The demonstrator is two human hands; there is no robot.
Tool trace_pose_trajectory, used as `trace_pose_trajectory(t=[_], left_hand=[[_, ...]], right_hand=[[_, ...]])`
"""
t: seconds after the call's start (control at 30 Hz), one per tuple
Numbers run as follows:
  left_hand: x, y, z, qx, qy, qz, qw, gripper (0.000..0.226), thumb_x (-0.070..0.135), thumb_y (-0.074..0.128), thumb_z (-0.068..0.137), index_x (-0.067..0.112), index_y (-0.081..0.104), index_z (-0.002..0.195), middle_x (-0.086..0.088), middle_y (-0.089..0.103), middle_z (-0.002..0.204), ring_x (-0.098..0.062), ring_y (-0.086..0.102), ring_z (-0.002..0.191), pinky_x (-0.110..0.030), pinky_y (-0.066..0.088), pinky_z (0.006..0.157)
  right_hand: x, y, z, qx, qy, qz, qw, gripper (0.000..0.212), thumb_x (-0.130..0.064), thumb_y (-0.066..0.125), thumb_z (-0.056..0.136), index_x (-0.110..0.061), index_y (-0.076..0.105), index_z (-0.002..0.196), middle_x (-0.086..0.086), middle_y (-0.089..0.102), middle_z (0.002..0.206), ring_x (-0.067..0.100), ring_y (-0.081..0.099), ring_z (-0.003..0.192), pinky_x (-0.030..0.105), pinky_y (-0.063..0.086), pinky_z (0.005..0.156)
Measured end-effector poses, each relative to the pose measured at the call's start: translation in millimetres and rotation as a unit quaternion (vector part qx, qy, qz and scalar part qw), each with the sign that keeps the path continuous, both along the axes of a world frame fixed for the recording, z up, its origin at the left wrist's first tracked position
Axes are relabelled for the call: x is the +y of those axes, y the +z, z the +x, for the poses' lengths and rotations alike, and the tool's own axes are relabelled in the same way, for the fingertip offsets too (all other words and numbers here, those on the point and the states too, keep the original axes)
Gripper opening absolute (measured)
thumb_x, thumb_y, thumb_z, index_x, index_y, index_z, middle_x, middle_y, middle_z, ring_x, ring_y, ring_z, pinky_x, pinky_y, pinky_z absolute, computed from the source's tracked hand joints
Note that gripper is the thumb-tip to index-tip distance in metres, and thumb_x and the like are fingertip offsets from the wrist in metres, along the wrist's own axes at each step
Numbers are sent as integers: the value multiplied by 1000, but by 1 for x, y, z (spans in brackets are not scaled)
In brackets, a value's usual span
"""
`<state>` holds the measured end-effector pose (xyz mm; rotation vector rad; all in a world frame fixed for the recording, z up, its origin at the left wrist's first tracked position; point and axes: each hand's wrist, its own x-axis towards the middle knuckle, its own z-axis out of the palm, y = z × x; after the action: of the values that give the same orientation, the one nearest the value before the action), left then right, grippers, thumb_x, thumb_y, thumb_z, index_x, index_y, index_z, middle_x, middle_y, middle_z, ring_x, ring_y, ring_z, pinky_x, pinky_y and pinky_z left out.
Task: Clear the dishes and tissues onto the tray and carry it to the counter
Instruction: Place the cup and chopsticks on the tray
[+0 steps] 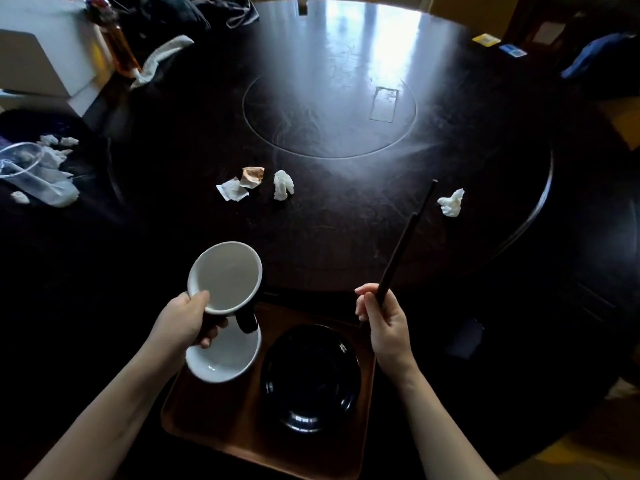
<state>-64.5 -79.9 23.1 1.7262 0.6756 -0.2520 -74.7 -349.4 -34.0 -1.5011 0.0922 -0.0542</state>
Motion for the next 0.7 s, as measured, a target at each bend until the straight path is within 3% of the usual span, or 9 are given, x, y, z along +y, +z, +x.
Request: trace_pose_trajectory(t=[0.1,0.27,0.37,0.5,0.7], left_hand=[[-1,3,-17,-4,-5,10,1000,25,13,33,95,-3,48,83,-21,56,59,-10,37,26,-16,27,27],[-8,2,-37,0,-9,14,1000,23,13,33,96,-2,47,86,-21,55,60,-9,38,26,-15,28,28],[-17,1,-46,9,-13,22,1000,23,14,34,96,1,47,83,-21,56,60,-8,38,24,-17,28,26],[-32,-6,-62,31,-21,56,998,23,16,40,95,3,55,85,-12,55,61,-8,46,27,-19,34,26],[-64,-23,-90,46,-94,80,991,19,16,41,95,5,56,91,-6,56,68,-2,52,31,-14,38,30]], right_hand=[[2,-5,-5,-4,2,-2,1000,16,-18,47,94,-19,62,91,-9,51,64,4,47,64,15,46,68],[9,-29,-19,17,57,-78,995,24,-9,45,95,-25,61,89,-10,51,62,2,46,57,15,43,59],[4,-31,-20,25,55,-76,995,24,-9,45,95,-25,62,90,-7,49,64,1,47,57,13,43,59],[-1,-28,-15,12,62,-90,994,22,-8,45,95,-21,62,91,-8,50,63,1,47,59,12,43,62],[-3,-30,-15,40,112,-170,978,26,-10,48,94,-32,59,87,-8,51,63,1,49,58,10,42,59]])
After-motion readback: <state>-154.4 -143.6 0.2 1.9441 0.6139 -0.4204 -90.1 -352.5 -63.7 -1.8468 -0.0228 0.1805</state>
